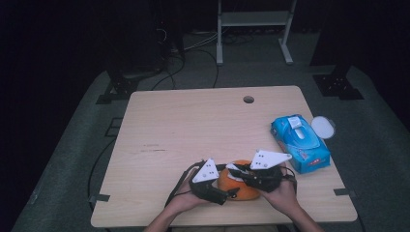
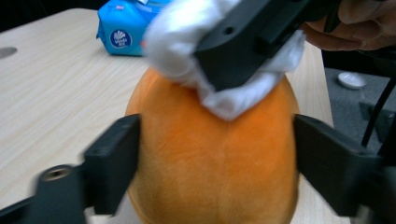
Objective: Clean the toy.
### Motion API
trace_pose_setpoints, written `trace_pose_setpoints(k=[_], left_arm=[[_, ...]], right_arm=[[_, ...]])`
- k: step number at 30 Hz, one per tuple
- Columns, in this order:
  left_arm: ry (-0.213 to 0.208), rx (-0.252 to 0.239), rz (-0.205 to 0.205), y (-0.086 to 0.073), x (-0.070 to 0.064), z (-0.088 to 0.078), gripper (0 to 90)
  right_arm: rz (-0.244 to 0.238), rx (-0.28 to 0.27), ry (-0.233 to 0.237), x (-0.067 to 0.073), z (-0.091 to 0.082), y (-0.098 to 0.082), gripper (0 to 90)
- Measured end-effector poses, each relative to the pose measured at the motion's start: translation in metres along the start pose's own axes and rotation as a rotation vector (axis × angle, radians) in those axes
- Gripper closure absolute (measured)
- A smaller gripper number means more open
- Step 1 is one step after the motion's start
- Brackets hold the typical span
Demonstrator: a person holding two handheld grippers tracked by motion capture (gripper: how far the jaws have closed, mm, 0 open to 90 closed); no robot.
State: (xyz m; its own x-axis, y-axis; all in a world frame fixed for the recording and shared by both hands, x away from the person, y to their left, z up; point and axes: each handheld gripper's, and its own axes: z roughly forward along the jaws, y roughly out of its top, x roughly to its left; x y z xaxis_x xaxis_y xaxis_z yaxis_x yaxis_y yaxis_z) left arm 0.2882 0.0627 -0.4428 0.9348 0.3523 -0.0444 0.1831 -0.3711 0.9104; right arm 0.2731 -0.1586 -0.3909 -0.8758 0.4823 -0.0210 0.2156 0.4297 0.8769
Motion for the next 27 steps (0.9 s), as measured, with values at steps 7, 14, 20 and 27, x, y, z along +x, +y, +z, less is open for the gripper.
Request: trace_pose_setpoints(k=[7, 14, 20, 27], left_arm=[[-0.031, 0.0, -0.035, -0.003, 0.004, 0.0, 28.7], [0.024, 0.009, 0.098, 0.009, -0.018, 0.001, 32.7], [0.02, 0.034, 0.068, -0.001, -0.01, 0.0, 33.6], [-0.017, 0.05, 0.04, -0.005, -0.001, 0.0, 24.8]], right_arm=[[0.051, -0.02, -0.025, -0.016, -0.009, -0.004, 80.2], [-0.045, 0.011, 0.011, 0.016, 0.004, 0.008, 80.2], [-0.068, 0.018, -0.048, 0.01, -0.005, 0.008, 80.3], [0.072, -0.005, -0.061, -0.023, -0.026, -0.011, 80.3]])
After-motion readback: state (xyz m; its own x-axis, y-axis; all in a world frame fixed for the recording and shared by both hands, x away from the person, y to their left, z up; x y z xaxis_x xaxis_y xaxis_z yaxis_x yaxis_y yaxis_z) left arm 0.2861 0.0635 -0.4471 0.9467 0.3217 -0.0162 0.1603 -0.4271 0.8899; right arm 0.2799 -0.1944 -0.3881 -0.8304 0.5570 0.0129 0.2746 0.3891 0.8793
